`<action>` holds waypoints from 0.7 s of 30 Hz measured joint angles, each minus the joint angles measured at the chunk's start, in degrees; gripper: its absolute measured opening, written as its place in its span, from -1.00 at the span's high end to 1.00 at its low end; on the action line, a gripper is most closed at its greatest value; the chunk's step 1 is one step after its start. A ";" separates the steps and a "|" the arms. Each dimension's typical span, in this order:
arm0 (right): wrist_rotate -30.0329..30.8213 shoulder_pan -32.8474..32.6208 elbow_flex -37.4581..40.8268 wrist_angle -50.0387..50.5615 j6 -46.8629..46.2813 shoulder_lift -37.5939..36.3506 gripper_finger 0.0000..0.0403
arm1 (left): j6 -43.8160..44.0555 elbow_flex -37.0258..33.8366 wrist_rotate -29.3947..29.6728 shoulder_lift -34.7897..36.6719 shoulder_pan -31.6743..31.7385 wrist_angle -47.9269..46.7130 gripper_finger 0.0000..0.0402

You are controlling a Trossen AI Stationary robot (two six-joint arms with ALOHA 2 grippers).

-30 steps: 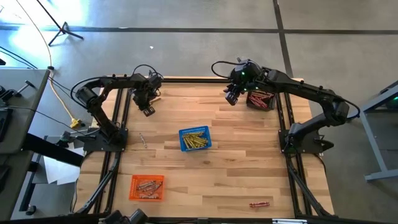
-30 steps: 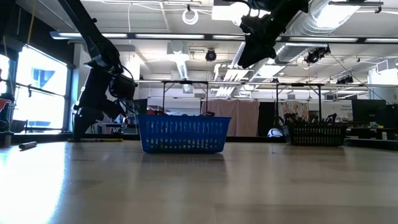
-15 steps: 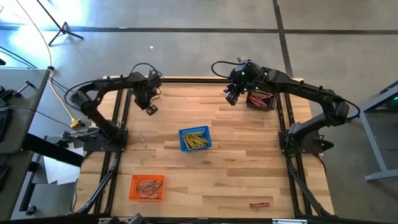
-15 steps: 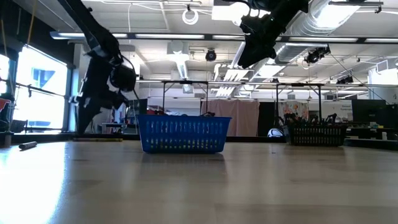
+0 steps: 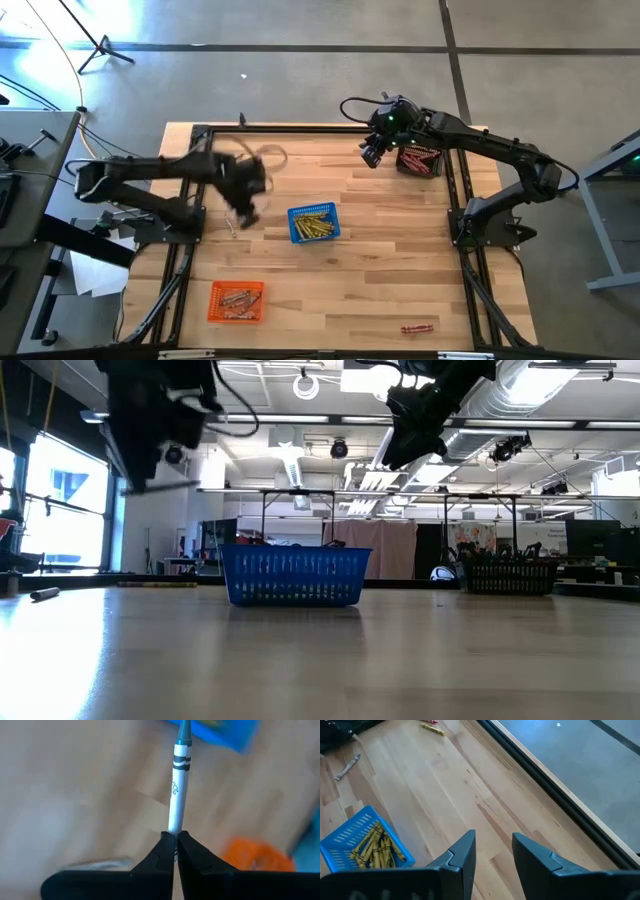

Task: Sort crayons
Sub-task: Put the gray crayon into the orange basket

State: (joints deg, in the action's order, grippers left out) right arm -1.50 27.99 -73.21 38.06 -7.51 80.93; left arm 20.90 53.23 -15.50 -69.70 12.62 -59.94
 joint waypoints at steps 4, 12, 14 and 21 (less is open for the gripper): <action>0.00 -0.01 0.00 0.00 0.00 0.00 0.44 | 1.75 0.00 -2.01 0.73 -15.89 0.98 1.00; 0.00 -0.01 0.00 0.25 0.02 0.00 0.44 | 11.39 -0.04 -2.11 -1.93 -40.94 10.55 1.00; 0.00 -0.01 0.00 0.28 0.02 0.00 0.44 | 16.61 -0.04 -2.04 -3.19 -44.70 13.07 1.00; 0.00 -0.01 0.00 0.26 0.44 0.03 0.44 | 28.48 -0.04 -1.98 -9.01 -51.24 17.40 1.00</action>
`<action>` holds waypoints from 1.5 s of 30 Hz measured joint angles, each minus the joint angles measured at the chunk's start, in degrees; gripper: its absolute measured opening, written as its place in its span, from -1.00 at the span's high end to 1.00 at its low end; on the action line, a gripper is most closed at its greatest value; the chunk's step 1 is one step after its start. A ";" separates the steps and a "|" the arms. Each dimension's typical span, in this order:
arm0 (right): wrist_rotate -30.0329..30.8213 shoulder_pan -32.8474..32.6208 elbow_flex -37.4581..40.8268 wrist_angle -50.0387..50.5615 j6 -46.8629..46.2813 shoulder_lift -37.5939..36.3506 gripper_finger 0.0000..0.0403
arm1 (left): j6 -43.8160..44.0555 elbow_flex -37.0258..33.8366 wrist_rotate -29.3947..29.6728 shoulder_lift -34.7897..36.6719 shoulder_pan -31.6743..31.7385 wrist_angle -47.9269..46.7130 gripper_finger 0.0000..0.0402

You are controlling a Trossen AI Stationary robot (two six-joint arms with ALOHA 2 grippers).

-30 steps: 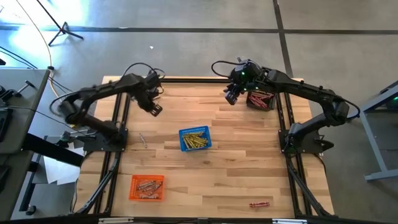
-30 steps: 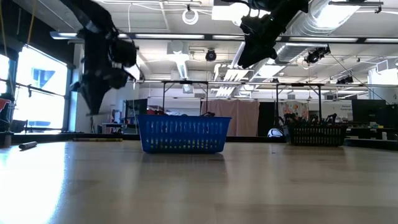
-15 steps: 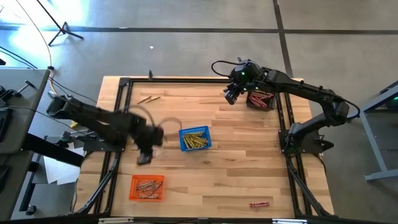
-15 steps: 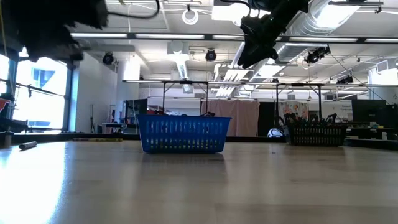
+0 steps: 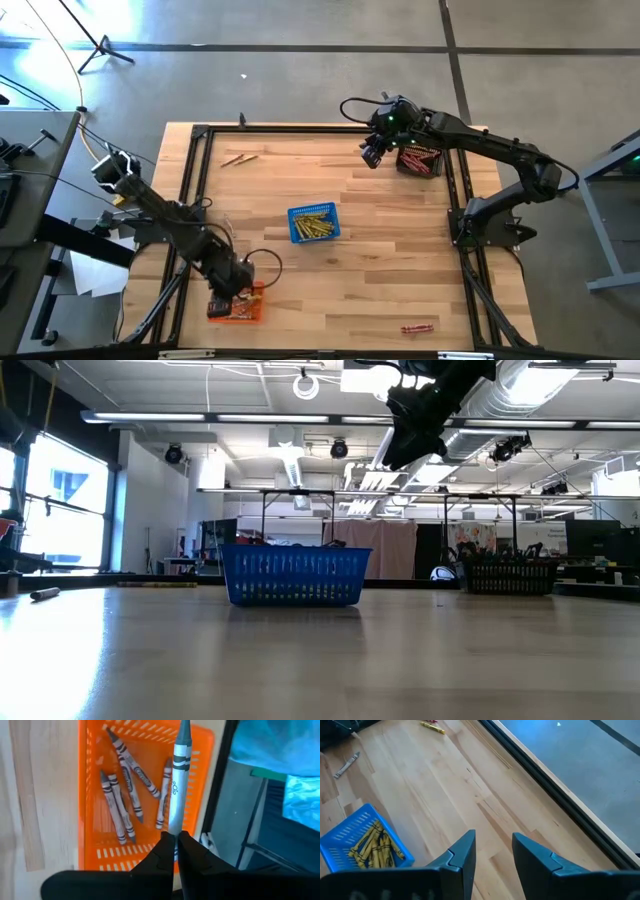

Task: Sort crayons
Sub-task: Put the gray crayon into the orange basket

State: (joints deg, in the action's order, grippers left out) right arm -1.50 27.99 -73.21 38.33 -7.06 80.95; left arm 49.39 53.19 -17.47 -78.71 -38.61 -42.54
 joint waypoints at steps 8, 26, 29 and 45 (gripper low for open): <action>0.01 -0.02 0.00 0.15 0.53 0.41 0.44 | 0.06 0.00 -0.25 -3.95 -0.08 0.31 0.92; -0.22 0.47 0.00 -0.82 4.60 0.43 0.44 | 15.84 0.04 6.12 -3.86 4.53 -9.88 0.55; -0.22 1.14 0.00 -1.97 6.30 0.43 0.44 | 19.31 0.04 7.44 -3.08 9.25 -19.71 0.55; -0.22 8.79 0.00 -4.28 7.49 0.43 0.44 | 42.20 -9.11 24.94 -2.02 29.75 -18.23 0.55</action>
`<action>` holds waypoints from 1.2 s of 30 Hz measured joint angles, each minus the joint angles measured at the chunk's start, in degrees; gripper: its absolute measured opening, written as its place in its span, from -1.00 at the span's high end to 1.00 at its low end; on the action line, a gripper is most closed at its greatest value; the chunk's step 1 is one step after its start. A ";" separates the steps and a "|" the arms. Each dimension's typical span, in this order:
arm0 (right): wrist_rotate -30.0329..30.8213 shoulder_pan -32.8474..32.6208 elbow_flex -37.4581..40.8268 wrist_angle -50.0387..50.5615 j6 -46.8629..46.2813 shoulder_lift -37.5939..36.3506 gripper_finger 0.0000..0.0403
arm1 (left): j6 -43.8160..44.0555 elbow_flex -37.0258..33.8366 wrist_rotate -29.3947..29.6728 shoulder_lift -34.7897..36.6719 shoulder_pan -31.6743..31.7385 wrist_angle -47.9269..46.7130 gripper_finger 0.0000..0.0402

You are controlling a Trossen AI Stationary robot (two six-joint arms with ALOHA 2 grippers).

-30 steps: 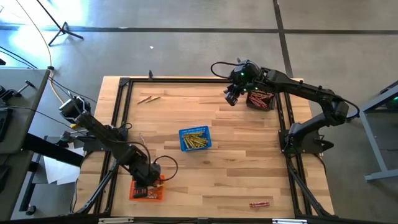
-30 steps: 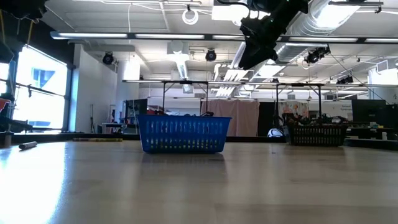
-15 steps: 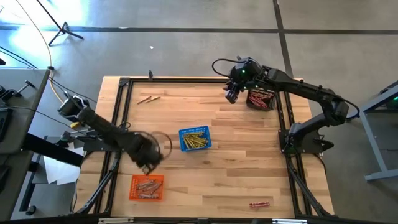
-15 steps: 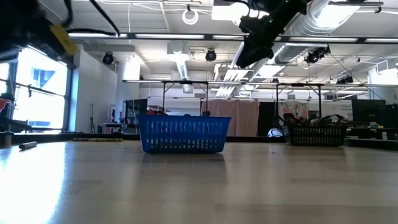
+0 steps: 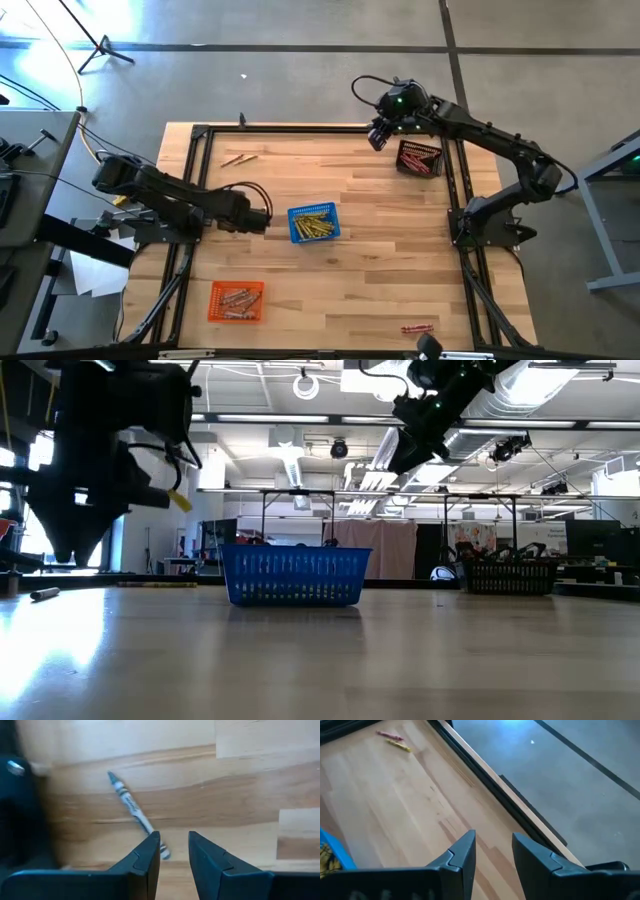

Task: Sort crayons
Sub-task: Put the gray crayon into the orange basket

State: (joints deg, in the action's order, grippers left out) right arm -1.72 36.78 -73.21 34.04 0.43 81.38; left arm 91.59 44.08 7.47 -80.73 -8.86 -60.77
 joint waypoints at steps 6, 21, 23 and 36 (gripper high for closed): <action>0.00 1.57 0.00 0.30 0.02 0.00 0.44 | 7.33 -5.11 -0.22 0.06 -0.46 7.70 0.55; -0.24 2.99 0.00 0.48 1.32 0.00 0.44 | 19.70 -5.88 0.30 0.52 -3.86 0.96 0.55; -0.24 3.01 0.00 0.46 1.55 0.00 0.44 | 20.68 -5.92 0.45 0.52 -4.07 0.79 0.55; -0.24 2.99 0.00 0.46 0.93 0.00 0.44 | 24.82 -12.80 1.07 0.83 -4.08 10.86 0.56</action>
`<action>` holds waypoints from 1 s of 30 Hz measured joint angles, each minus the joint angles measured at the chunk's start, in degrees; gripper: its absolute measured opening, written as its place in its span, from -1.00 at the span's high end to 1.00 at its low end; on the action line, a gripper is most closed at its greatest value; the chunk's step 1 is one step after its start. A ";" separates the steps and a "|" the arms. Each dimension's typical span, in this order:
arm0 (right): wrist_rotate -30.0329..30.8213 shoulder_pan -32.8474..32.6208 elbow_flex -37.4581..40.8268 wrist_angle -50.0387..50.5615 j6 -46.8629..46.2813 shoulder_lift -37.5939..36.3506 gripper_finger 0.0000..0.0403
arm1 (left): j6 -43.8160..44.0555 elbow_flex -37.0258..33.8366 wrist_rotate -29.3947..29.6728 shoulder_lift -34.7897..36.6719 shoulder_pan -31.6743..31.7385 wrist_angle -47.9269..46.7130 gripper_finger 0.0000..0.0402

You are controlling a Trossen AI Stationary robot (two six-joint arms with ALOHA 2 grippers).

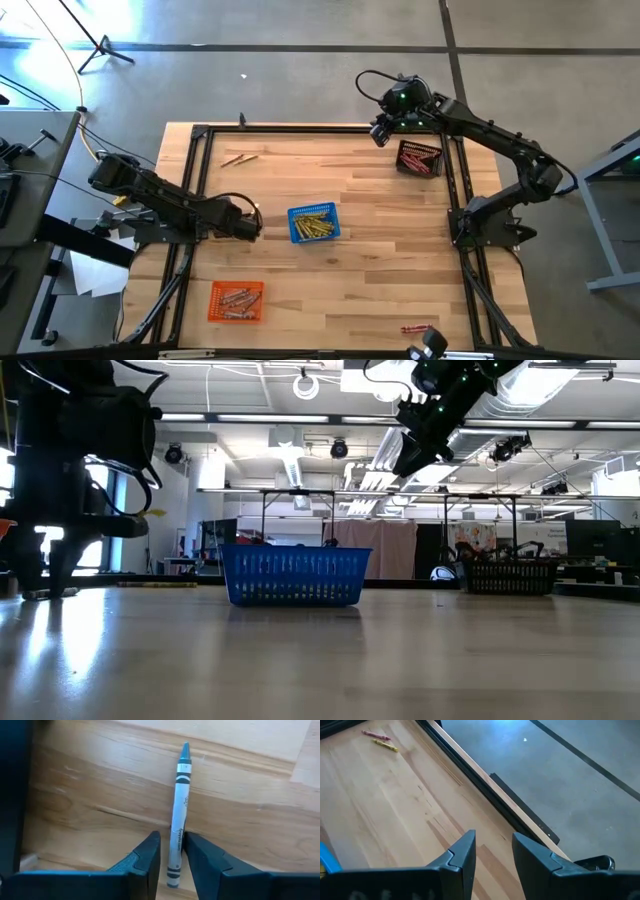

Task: Sort crayons
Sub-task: Put the gray crayon into the orange basket

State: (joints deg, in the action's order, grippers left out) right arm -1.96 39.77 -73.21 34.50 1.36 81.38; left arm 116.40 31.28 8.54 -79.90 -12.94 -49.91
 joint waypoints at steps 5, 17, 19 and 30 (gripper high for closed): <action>0.00 -0.02 0.00 0.00 -0.73 0.00 0.44 | -4.59 0.52 0.00 -0.15 0.02 -0.56 0.83; 0.02 -0.04 0.00 -0.76 -4.25 0.00 0.44 | -53.77 15.19 -2.95 4.29 -5.99 4.75 0.98; 0.00 -0.04 0.00 -1.14 -4.36 0.00 0.44 | -62.65 18.19 -6.42 5.26 -9.43 5.44 0.98; 0.03 -0.79 0.00 -0.22 -8.53 0.00 0.44 | -50.93 21.49 -15.53 4.17 -27.85 9.62 0.96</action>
State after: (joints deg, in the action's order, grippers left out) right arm -1.93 38.98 -73.21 34.28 -7.17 81.38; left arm 65.47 52.77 -6.99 -75.72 -40.79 -40.29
